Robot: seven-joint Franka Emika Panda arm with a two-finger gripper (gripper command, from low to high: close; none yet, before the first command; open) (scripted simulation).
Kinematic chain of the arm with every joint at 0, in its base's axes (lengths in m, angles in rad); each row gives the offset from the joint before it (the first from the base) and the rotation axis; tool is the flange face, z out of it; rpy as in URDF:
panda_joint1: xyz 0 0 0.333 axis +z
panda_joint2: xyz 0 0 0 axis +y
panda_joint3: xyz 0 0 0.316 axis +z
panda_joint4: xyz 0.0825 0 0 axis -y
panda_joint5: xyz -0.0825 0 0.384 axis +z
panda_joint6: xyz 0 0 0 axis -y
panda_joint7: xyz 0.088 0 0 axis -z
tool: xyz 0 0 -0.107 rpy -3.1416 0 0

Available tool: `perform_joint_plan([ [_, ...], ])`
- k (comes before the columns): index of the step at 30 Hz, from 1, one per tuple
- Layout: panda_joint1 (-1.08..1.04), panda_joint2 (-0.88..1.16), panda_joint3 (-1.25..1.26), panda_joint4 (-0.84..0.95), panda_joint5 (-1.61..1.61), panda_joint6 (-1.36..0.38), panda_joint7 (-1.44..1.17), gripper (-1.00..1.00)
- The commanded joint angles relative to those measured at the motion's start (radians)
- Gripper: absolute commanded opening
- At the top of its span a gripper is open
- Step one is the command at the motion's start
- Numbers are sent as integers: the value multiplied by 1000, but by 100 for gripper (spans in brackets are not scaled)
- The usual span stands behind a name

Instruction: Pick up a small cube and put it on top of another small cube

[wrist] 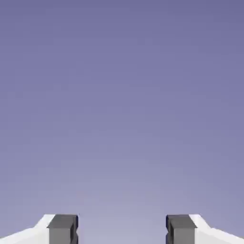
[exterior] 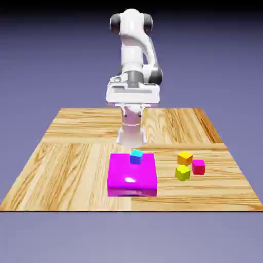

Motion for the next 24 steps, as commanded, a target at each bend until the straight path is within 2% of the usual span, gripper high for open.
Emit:
perform_joint_plan([
  [1, -5, 36, 36, 12, -42, -33, -15, 0],
  [24, -117, 870, 868, 290, -1017, -784, -371, 0],
])
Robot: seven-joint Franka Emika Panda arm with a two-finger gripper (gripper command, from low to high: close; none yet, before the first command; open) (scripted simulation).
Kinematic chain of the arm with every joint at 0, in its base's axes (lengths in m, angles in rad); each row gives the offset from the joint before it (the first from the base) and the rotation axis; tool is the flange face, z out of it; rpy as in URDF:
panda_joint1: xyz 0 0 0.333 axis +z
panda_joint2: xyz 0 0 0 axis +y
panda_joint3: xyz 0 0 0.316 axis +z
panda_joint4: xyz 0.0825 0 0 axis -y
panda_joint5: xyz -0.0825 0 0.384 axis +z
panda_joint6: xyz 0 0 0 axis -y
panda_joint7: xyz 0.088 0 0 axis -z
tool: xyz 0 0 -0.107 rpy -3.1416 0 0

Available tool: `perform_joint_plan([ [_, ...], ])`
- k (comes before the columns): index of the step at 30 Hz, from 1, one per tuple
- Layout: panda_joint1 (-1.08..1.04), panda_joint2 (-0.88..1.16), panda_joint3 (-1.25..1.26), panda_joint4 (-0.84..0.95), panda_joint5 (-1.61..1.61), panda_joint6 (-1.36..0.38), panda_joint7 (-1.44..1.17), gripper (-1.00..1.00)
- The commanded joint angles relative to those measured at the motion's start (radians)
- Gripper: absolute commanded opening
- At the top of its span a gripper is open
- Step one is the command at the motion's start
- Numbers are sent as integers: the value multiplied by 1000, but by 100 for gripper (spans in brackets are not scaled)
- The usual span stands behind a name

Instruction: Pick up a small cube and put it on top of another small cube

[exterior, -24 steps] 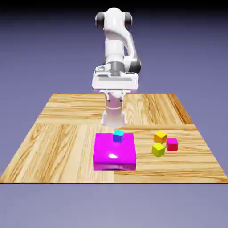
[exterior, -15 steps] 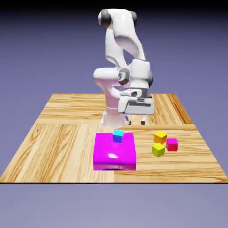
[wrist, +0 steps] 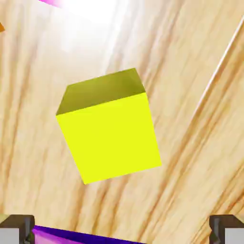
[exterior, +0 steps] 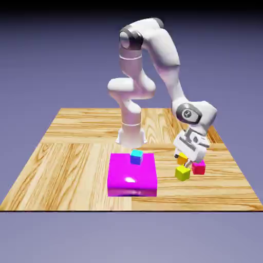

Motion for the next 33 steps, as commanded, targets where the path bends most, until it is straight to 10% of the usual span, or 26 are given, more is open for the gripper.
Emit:
perform_joint_plan([
  [1, -2, 17, 17, 6, -20, -15, -7, 0],
  [8, 67, 208, -152, 53, -256, -7, 125, 0],
  [9, 67, 208, -152, 53, -256, -7, 125, -100],
  [33, 418, -297, -104, -115, 513, 0, -8, -100],
])
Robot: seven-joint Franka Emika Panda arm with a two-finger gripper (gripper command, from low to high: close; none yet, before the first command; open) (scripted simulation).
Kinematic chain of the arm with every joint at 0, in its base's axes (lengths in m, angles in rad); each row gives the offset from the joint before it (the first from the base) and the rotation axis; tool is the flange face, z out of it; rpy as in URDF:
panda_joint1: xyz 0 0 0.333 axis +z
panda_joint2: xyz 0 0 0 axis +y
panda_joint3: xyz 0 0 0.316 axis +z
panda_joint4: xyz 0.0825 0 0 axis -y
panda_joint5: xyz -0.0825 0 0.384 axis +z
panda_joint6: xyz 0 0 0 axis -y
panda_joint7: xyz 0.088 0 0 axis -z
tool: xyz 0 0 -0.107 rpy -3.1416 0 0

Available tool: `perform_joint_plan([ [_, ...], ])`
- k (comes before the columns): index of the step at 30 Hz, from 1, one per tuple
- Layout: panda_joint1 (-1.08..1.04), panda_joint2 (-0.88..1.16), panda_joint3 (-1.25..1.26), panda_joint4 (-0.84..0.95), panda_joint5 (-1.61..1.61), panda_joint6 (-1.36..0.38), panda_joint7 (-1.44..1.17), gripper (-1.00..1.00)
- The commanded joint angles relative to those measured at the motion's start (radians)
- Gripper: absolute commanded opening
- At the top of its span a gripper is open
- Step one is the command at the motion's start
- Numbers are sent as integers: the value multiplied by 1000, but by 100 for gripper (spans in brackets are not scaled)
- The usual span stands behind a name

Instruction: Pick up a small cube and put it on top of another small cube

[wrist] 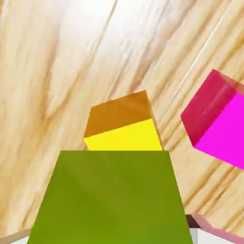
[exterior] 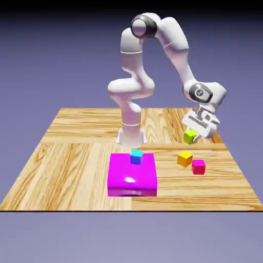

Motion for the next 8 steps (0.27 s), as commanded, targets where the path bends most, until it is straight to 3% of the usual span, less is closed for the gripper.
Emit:
perform_joint_plan([
  [1, 16, 32, -20, -3, -47, 15, 33, -100],
  [5, 32, 149, -92, -14, -207, 68, 147, -100],
  [6, 32, 149, -92, -14, -207, 68, 147, 100],
  [8, 27, 118, -72, -11, -164, 54, 116, 100],
])
